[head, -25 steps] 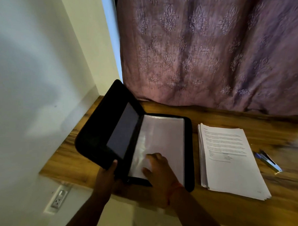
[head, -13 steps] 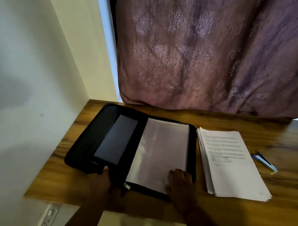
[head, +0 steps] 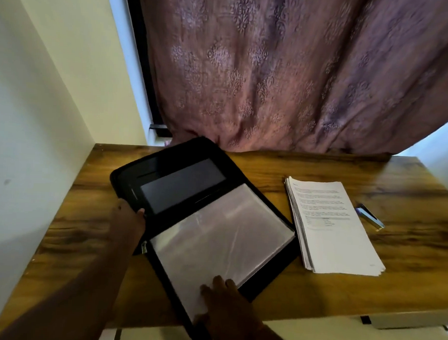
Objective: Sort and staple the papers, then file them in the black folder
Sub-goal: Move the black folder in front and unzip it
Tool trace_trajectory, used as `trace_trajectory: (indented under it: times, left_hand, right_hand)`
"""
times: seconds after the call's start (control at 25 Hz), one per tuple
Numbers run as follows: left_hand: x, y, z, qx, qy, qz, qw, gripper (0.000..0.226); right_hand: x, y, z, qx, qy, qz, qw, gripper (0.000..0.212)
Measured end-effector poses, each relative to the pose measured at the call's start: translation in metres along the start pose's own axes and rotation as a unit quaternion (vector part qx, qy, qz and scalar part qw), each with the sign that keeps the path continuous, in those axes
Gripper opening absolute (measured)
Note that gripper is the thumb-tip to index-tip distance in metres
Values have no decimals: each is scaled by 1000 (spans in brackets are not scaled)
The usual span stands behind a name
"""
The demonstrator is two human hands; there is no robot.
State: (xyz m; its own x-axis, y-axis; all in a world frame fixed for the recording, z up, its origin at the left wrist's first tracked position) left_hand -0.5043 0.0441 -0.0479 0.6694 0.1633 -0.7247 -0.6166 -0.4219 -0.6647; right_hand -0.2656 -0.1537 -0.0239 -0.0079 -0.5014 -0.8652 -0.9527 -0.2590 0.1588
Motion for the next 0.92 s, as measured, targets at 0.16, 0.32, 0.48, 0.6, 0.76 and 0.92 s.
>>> trace_trajectory:
  times: [0.16,0.32,0.48,0.6,0.76,0.92]
  left_hand:
    - [19,1,-17,15,37,-24,999,56]
    - [39,33,-91,36,3,-15,999,56]
    - [38,40,-120,62,-30,36,997,49]
    - [32,34,-107,63,-22,19,998,48]
    - [29,30,-58,49,5,68,996,36]
    - [33,31,-20,74,39,116,990,35]
  right_hand:
    - [-24,-54,31,53,-129,58,988,53]
    - [-62,-158,63,227,-182,55,955,54]
    - [-65,-196,77,256,-47,0,966,76]
    - [-70,-180,63,208,-44,-52,976,84]
    - [-68,-166,39,173,-54,-84,980,83]
    - [-38,-149,18,149,-72,-115,979,79]
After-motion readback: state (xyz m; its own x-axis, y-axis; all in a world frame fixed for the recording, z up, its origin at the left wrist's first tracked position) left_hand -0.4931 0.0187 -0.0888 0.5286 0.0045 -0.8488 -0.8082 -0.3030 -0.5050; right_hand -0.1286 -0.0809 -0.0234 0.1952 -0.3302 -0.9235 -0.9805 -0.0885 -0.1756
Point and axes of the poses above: each hand's wrist, its own z-axis towards the middle knuckle, its own x-axis out of the palm, y = z × x, the point moved 2 cm from there along z, towards the middle knuckle, and after that the axes turned 11 degrees about -z, right-handed, at the moved point
